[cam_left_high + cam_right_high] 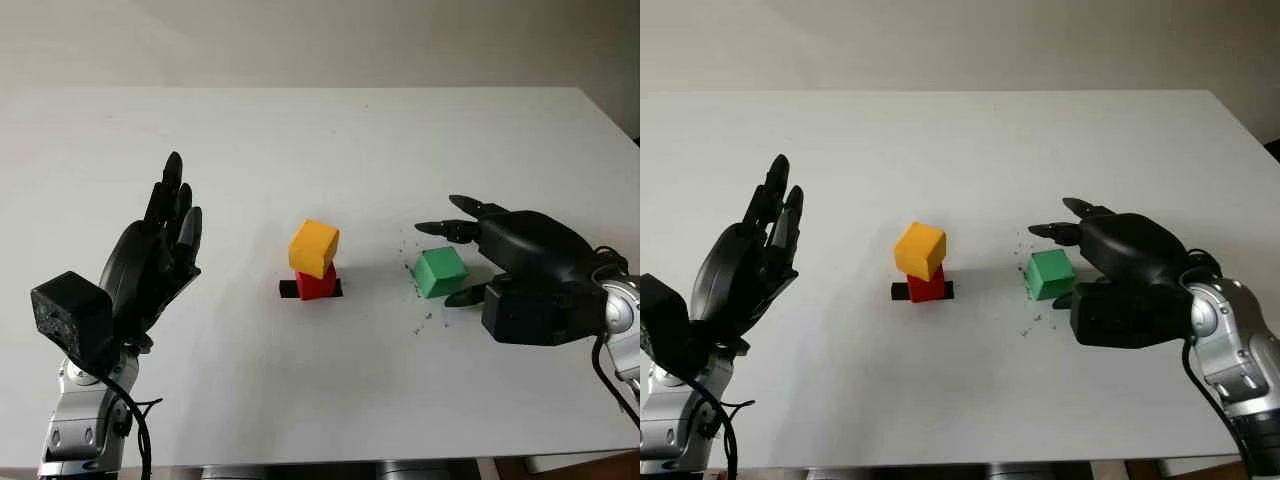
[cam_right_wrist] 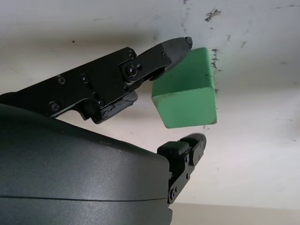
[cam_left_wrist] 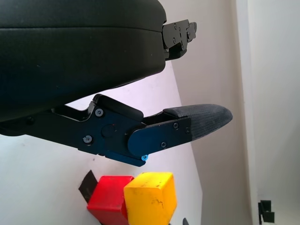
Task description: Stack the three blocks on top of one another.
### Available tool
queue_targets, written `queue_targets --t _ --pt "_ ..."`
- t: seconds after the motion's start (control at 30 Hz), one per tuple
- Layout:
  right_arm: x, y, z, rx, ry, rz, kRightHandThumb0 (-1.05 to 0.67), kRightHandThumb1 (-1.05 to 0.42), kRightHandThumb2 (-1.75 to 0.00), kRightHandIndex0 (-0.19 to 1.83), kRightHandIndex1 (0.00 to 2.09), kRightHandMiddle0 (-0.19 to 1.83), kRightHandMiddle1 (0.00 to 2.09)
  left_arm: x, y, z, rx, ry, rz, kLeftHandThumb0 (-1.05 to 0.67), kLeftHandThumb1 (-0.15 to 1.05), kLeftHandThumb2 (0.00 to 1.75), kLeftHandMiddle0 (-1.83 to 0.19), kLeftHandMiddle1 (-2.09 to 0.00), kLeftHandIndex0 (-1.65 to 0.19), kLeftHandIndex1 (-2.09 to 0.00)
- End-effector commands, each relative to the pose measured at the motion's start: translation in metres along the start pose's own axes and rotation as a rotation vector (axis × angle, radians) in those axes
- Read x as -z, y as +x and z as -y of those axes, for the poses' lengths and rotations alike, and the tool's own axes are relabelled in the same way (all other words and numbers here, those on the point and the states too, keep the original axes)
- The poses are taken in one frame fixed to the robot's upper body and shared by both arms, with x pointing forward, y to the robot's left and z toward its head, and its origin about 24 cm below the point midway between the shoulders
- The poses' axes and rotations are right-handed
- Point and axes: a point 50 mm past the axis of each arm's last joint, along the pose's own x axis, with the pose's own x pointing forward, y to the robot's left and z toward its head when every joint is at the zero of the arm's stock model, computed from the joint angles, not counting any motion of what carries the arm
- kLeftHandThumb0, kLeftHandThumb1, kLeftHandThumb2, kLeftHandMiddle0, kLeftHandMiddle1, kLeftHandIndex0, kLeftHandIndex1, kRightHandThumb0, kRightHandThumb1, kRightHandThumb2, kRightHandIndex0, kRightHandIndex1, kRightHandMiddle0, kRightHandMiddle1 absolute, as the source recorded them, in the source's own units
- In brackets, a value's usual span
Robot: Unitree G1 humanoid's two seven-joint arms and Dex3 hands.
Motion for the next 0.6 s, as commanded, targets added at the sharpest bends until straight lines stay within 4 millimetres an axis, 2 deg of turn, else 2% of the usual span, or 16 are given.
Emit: queue_targets --t 0.0,0.1,0.13,0.17,0.23,0.3,0.43,0.57 --pt "0.0 0.0 -0.001 0.019 0.022 0.014 -0.45 -0.87 -0.05 0.11 0.09 0.57 0.15 -0.001 0.0 0.002 0.0 0.0 0.016 -0.7 1.05 0.61 0.19 0.0 0.19 0.0" --pt "0.0 0.0 -0.002 0.031 0.024 0.019 -0.42 -0.87 -0.05 0.15 0.09 0.64 0.21 -0.001 0.001 0.003 -0.002 -0.003 0.024 -0.7 1.05 0.6 0.19 0.0 0.19 0.0" --pt "0.0 0.0 -0.002 0.034 0.021 0.02 -0.41 -0.87 -0.05 0.18 0.09 0.66 0.32 -0.001 0.001 0.003 -0.002 -0.004 0.028 -0.7 1.05 0.6 0.19 0.0 0.19 0.0" --pt "0.0 0.0 -0.002 0.037 0.021 0.02 -0.39 -0.88 -0.05 0.21 0.08 0.56 0.6 -0.001 0.001 0.003 -0.003 -0.005 0.031 -0.7 1.05 0.59 0.19 0.0 0.19 0.0" --pt "0.0 -0.001 -0.001 0.043 0.016 0.023 -0.37 -0.88 -0.05 0.25 0.07 0.51 0.92 0.0 0.001 0.004 -0.006 -0.002 0.032 -0.7 1.05 0.59 0.19 0.0 0.19 0.0" --pt "0.001 -0.001 0.0 0.046 0.005 0.024 -0.34 -0.89 -0.05 0.28 0.08 0.54 1.05 -0.001 0.001 0.003 -0.009 0.011 0.031 -0.71 1.05 0.59 0.19 0.0 0.19 0.0" --pt "0.001 -0.001 0.004 0.038 -0.044 0.022 -0.33 -0.9 -0.06 0.32 0.08 0.53 1.21 0.0 0.0 0.003 -0.019 0.019 0.022 -0.72 1.05 0.57 0.19 0.0 0.19 0.0" --pt "0.001 0.0 0.009 0.033 -0.079 0.022 -0.33 -0.9 -0.05 0.34 0.07 0.51 1.26 0.0 -0.001 0.004 -0.024 0.032 0.015 -0.74 1.05 0.56 0.19 0.0 0.19 0.0"
